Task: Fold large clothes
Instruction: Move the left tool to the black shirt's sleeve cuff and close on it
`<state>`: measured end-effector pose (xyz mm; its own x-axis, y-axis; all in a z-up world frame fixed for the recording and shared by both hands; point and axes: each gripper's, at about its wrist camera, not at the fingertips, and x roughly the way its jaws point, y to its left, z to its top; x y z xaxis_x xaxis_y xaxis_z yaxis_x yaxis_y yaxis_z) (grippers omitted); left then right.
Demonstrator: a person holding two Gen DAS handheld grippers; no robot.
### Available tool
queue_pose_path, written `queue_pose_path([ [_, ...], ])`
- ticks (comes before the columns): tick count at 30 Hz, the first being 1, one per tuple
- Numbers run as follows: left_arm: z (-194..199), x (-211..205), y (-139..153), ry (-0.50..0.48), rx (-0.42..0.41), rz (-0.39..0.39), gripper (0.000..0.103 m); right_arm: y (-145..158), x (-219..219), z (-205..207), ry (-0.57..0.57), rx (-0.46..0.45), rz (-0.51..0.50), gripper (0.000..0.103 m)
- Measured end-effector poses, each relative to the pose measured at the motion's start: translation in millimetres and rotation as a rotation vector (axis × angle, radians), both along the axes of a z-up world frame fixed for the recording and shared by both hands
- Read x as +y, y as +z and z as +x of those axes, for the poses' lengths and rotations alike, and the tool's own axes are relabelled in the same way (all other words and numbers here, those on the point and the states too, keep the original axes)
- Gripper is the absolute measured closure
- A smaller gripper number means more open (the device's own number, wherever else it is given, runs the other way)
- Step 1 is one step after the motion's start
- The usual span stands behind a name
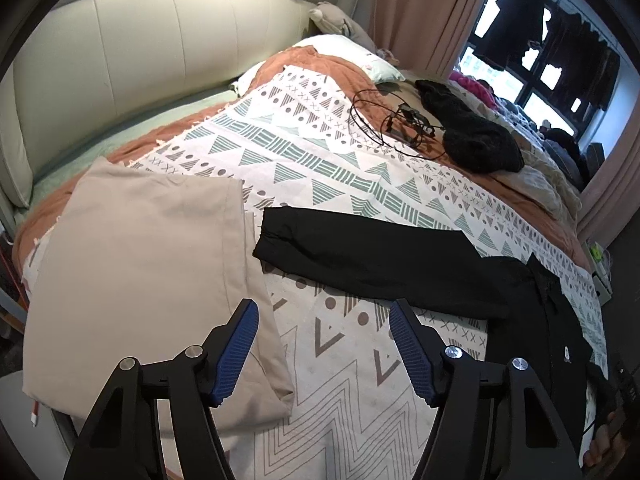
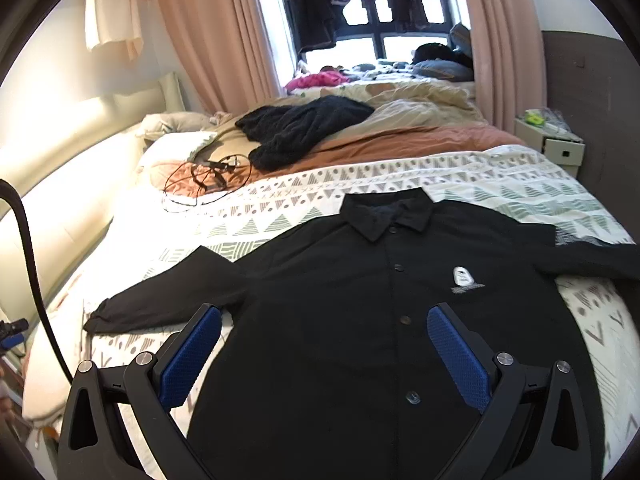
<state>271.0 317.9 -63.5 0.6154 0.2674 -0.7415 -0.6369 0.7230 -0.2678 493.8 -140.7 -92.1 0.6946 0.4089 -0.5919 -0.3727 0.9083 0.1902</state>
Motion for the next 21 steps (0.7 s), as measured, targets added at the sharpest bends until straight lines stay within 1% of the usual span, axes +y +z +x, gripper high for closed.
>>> queue_pose_path([
  [3,15,21,-10,0.024,0.007,-0.030,0.034,-4,16,20,0.019,0.014,-0.004,0.001],
  [7,35,46,-28,0.050,0.026,-0.077,0.034,-12,35,44,0.025,0.029,-0.026,0.007],
  [10,49,61,-43,0.065,0.046,-0.099,0.038,-19,43,60,0.031,0.053,-0.027,0.012],
  [13,66,72,-62,0.071,0.081,-0.124,0.040,-31,49,76,0.018,0.076,-0.037,0.014],
  [14,70,75,-68,0.075,0.097,-0.123,0.040,-37,49,82,0.013,0.086,-0.038,0.015],
  [16,80,80,-80,0.082,0.133,-0.107,0.041,-47,50,93,0.004,0.102,-0.035,0.021],
  [19,96,85,-99,0.081,0.208,-0.053,0.041,-68,51,110,0.012,0.126,-0.023,0.026],
  [20,100,88,-105,0.084,0.227,-0.046,0.041,-74,52,115,0.009,0.143,-0.028,0.027],
  [21,104,92,-112,0.084,0.248,-0.045,0.041,-80,52,119,0.008,0.158,-0.030,0.033],
])
